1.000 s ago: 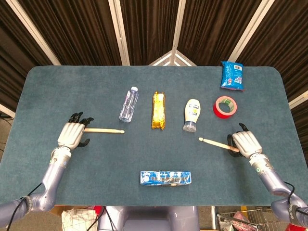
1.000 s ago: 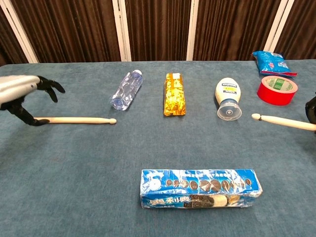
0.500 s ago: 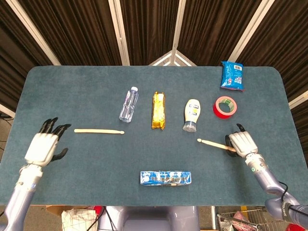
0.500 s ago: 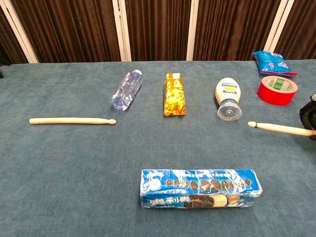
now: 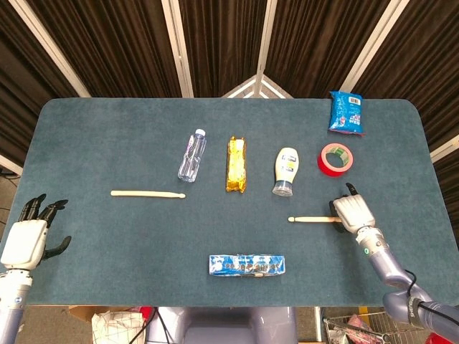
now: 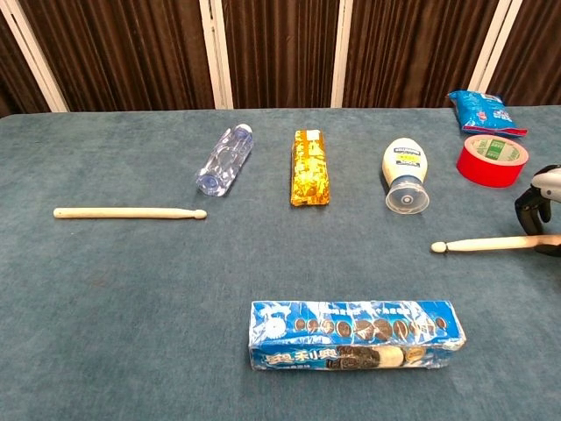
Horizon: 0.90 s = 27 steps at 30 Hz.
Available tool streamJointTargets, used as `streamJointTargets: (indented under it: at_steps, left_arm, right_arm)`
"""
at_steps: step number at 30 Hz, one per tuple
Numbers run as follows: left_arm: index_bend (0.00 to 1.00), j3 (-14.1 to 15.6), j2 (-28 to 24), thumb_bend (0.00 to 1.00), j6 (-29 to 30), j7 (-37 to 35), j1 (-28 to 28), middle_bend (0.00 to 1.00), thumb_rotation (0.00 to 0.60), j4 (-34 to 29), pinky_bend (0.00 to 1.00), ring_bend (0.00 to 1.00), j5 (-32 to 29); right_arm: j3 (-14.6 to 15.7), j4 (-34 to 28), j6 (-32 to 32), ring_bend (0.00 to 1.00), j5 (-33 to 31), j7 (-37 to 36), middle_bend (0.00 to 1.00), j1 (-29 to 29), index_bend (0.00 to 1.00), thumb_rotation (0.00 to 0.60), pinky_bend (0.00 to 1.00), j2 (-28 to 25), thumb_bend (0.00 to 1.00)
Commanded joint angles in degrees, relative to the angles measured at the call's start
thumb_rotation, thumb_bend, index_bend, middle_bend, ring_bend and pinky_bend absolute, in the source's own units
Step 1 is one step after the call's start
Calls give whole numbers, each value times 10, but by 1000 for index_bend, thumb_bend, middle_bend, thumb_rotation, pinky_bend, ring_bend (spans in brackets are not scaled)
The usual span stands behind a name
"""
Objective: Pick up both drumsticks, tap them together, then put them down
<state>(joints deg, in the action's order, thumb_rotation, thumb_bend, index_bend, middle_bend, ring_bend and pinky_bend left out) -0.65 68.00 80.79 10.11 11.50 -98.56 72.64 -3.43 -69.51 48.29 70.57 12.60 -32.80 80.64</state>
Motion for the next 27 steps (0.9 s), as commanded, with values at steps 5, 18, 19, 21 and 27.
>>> streamJointTargets:
  at_steps: [5, 18, 19, 21, 27]
  left_arm:
    - [170, -4, 6, 403, -11, -21, -7, 228, 600, 24, 0, 0, -3]
    - [170, -2, 1, 375, 20, -42, -21, 157, 600, 40, 0, 0, 57]
    - [170, -2, 2, 360, 23, -41, -23, 149, 600, 44, 0, 0, 59]
    - [170, -1, 1, 354, 28, -37, -26, 141, 600, 45, 0, 0, 62]
    - [170, 8, -20, 350, 32, -10, -39, 130, 600, 22, 0, 0, 61]
  right_arm:
    - [-20, -28, -18, 260, -102, 98, 217, -9, 98, 600, 0, 4, 294]
    - [-55, -298, 122, 125, -184, 125, 94, 43, 20, 600, 0, -135, 286]
    - [-51, -317, 149, 124, -158, 122, 93, 57, 20, 600, 0, -148, 286]
    - [-39, -337, 191, 122, -112, 113, 91, 80, 20, 600, 0, -166, 286]
    - [11, -318, 297, 117, 22, 61, 90, 154, 32, 600, 0, -184, 285]
